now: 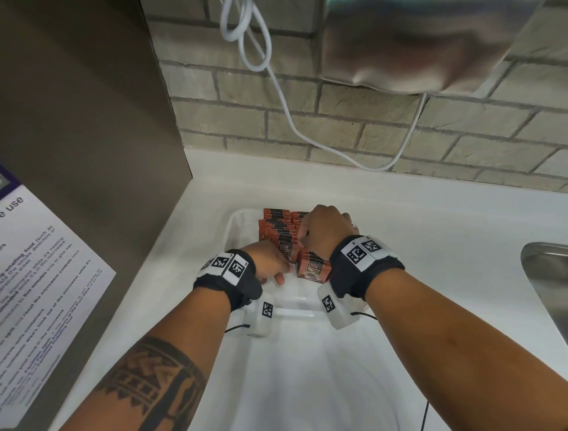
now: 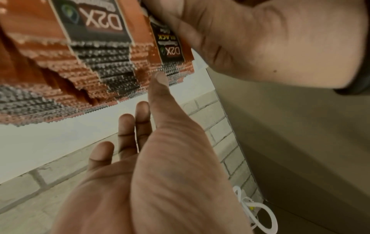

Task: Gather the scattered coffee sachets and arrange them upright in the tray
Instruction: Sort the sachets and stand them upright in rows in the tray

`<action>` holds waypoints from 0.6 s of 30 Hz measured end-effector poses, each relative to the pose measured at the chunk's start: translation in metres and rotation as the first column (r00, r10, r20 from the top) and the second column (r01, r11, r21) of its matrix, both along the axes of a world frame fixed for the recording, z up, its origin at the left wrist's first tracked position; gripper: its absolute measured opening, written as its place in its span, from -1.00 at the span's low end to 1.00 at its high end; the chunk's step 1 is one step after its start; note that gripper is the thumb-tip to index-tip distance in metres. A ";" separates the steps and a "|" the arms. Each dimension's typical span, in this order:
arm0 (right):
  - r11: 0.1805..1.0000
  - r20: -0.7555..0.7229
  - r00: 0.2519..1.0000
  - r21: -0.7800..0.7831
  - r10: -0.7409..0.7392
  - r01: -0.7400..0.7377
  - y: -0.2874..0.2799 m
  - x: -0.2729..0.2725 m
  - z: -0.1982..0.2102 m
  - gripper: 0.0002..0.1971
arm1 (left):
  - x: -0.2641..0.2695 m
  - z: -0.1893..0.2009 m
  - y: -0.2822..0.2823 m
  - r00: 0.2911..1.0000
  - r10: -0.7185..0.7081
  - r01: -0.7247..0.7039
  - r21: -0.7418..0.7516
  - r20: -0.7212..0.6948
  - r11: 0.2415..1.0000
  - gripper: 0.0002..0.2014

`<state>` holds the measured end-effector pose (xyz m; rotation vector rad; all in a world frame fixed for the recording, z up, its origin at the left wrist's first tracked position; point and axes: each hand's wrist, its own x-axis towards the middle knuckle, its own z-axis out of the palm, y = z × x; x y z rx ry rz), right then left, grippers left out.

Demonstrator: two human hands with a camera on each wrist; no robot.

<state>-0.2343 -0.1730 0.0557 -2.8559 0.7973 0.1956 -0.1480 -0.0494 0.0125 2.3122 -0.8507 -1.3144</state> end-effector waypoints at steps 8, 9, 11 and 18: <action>0.995 -0.035 0.997 -0.062 0.074 -0.076 0.012 0.014 -0.007 -0.81 | -0.002 0.003 0.003 1.000 0.014 -0.014 -0.015 -0.013 1.000 -0.73; 0.995 -0.042 0.997 -0.066 0.069 -0.071 0.012 0.015 -0.008 -0.81 | -0.003 0.003 0.004 1.000 0.017 -0.018 -0.021 -0.013 1.000 -0.73; 0.996 -0.051 0.997 -0.069 0.060 -0.063 0.013 0.017 -0.008 -0.82 | -0.003 0.003 0.005 1.000 0.018 -0.018 -0.031 -0.010 0.999 -0.73; 0.998 -0.046 0.997 -0.038 0.056 -0.058 0.012 0.020 -0.007 -0.84 | 0.000 0.003 0.006 1.000 0.020 -0.020 -0.024 -0.007 0.999 -0.72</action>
